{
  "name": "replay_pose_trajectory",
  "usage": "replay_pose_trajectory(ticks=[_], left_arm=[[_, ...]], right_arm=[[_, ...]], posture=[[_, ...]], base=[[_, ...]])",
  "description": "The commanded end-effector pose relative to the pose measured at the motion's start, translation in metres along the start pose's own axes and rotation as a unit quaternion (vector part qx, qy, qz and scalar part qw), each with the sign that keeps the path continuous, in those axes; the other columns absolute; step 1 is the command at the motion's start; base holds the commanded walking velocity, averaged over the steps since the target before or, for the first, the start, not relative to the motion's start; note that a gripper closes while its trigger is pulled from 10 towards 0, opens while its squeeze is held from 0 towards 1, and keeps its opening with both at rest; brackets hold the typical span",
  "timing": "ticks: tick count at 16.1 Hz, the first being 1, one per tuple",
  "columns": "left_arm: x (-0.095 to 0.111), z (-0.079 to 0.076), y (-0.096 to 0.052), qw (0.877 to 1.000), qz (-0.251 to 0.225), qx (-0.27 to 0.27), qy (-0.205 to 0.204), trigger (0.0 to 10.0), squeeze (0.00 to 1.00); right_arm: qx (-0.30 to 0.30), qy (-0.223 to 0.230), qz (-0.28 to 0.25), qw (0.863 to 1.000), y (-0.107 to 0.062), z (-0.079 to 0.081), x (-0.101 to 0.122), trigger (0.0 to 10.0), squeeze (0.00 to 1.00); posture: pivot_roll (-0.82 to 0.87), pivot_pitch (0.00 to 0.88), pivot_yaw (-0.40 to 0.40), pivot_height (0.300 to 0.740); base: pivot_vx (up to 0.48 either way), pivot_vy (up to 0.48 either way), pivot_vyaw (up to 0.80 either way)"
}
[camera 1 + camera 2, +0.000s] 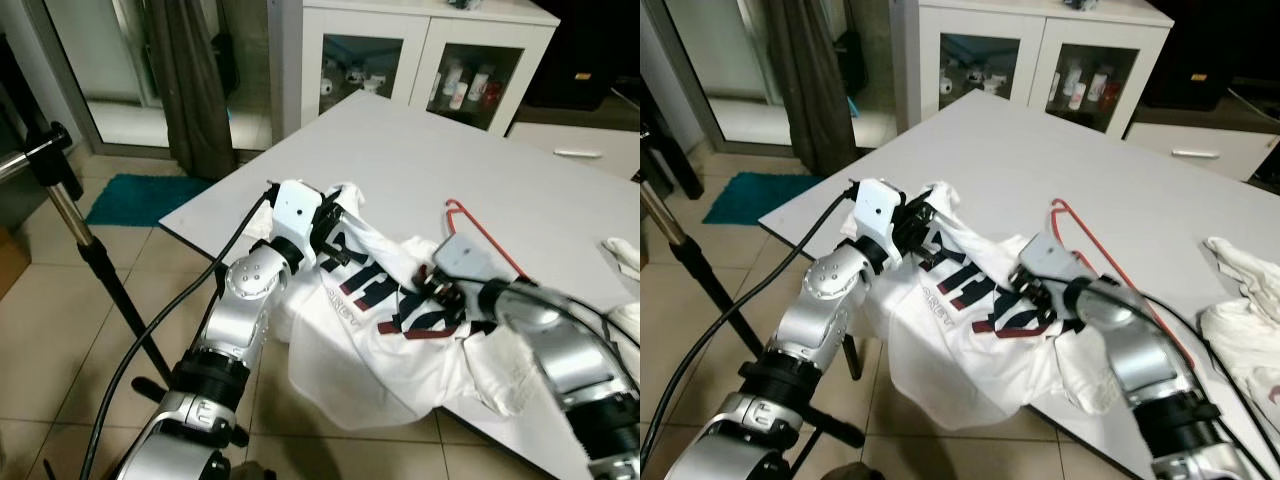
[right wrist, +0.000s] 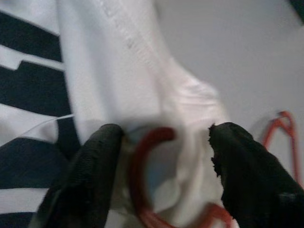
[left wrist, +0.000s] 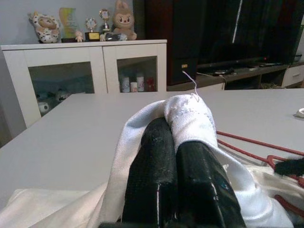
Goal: Hang hanger
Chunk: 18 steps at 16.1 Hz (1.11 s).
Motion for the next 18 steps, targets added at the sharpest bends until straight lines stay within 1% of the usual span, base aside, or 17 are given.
replay_pose_trajectory(ticks=[1,2,7,11,14,15,18], left_arm=[[0.007,-0.002,0.001,1.0,-0.007,-0.006,0.009,10.0,0.0],[0.007,-0.001,0.001,1.0,-0.008,-0.004,0.01,10.0,0.0],[0.008,0.001,0.001,1.0,-0.008,-0.002,0.012,10.0,0.0],[0.01,0.001,0.003,1.0,-0.012,0.0,0.01,10.0,0.0],[0.012,0.001,0.004,1.0,-0.016,0.002,0.009,10.0,0.0],[0.012,0.001,0.003,1.0,-0.017,0.003,0.009,10.0,0.0],[0.012,0.002,0.002,1.0,-0.018,0.006,0.009,10.0,0.0]], right_arm=[[0.009,0.003,0.002,1.0,0.005,0.005,0.001,0.0,0.0],[0.016,0.012,-0.008,1.0,0.007,0.01,0.006,0.0,0.0],[0.025,0.042,-0.028,0.998,0.012,0.015,0.016,0.0,0.0],[0.009,0.088,-0.072,0.994,0.015,0.008,0.035,0.0,0.0],[-0.056,0.122,-0.127,0.983,0.015,-0.017,0.061,0.0,0.0],[-0.096,0.137,-0.156,0.974,0.011,-0.035,0.073,0.0,0.0],[-0.144,0.146,-0.19,0.96,0.001,-0.06,0.084,0.0,0.0]], posture=[[0.04,0.0,-0.032,0.723],[0.04,0.0,-0.032,0.723],[0.04,0.0,-0.03,0.723],[0.04,0.0,-0.029,0.723],[0.04,0.0,-0.031,0.723],[0.04,0.0,-0.033,0.723],[0.05,0.0,-0.038,0.723]], base=[[0.0,0.0,0.0],[0.0,0.0,0.0],[0.0,0.0,0.0],[0.0,0.0,0.0],[0.0,0.0,0.0],[0.0,0.0,0.0],[0.0,0.0,0.0]])
Point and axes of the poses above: a point about 5 cm out from each wrist's last joint towards the gripper, its own y axis pointing out of the wrist towards the gripper, its own x axis along the axis of the wrist's last joint, z = x × y, the point moved 4 cm from there along y, pointing out of the wrist towards the gripper, and after that the axes turned 5 degrees about -y, right-handed, at the moved point
